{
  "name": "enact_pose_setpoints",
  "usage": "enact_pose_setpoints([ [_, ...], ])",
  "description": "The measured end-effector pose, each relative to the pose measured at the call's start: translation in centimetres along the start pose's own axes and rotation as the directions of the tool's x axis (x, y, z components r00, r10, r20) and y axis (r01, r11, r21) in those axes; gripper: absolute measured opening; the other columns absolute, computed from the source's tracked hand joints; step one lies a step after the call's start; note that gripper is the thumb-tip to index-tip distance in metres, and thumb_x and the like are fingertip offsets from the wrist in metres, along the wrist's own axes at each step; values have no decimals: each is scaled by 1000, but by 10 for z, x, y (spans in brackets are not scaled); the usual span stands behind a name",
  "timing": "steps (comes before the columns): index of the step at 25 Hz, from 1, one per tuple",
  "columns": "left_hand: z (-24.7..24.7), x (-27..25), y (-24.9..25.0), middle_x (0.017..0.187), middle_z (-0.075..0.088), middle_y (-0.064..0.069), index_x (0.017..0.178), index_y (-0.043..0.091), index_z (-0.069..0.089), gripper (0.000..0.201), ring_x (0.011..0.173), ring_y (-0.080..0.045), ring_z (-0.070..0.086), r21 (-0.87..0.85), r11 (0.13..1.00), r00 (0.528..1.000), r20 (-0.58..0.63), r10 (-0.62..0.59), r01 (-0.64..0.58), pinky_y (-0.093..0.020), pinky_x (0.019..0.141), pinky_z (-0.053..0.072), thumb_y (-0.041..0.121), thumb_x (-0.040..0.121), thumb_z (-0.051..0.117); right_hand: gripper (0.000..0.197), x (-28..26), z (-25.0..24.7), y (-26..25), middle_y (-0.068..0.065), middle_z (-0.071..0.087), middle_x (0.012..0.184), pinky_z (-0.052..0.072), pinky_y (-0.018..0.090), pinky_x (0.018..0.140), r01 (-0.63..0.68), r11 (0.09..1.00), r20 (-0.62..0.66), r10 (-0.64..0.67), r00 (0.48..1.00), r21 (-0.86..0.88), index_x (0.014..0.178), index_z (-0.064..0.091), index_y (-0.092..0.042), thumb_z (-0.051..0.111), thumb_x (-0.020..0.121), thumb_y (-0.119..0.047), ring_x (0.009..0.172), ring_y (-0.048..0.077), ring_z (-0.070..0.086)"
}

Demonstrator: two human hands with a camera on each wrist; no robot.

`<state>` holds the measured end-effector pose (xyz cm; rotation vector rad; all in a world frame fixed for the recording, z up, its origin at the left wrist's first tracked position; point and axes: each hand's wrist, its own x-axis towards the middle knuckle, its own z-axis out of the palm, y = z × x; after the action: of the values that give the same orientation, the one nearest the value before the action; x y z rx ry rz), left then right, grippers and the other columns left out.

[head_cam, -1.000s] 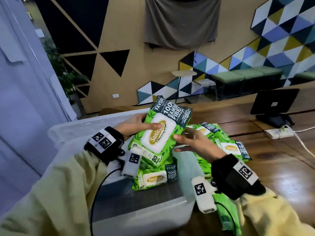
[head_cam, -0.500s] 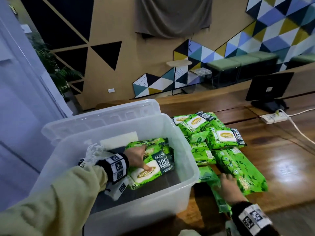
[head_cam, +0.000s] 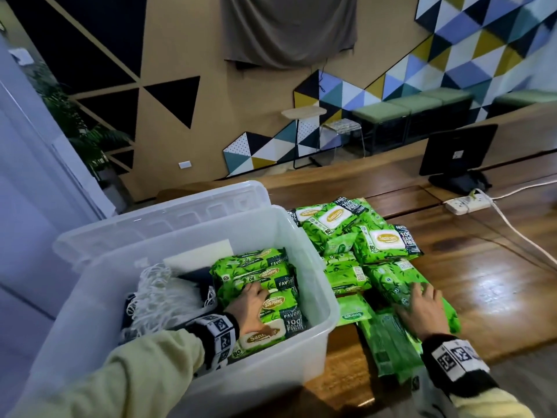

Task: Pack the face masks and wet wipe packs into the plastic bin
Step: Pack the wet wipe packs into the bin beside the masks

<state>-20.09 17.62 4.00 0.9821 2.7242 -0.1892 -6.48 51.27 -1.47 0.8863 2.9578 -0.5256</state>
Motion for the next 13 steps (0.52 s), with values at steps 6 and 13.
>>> enact_pose_setpoints([
  [6,5,6,-9,113,67,-14,140,9,34,138,97,-28,67,51,996,997,11,-78,78,-41,76,57,90,32,60,119,31,5,4,29,-7,153,3,47,117,-215,970,169,232,958,-114,146,-9,-3,55,74,-71,144,39,-3],
  [13,-9,-2,-10,145,-38,-11,101,37,-62,118,138,-30,-28,-10,997,973,221,72,-72,-57,113,-5,85,64,40,93,38,2,4,24,26,141,22,57,112,-193,964,124,218,968,-184,142,16,-14,64,76,-58,133,43,28],
])
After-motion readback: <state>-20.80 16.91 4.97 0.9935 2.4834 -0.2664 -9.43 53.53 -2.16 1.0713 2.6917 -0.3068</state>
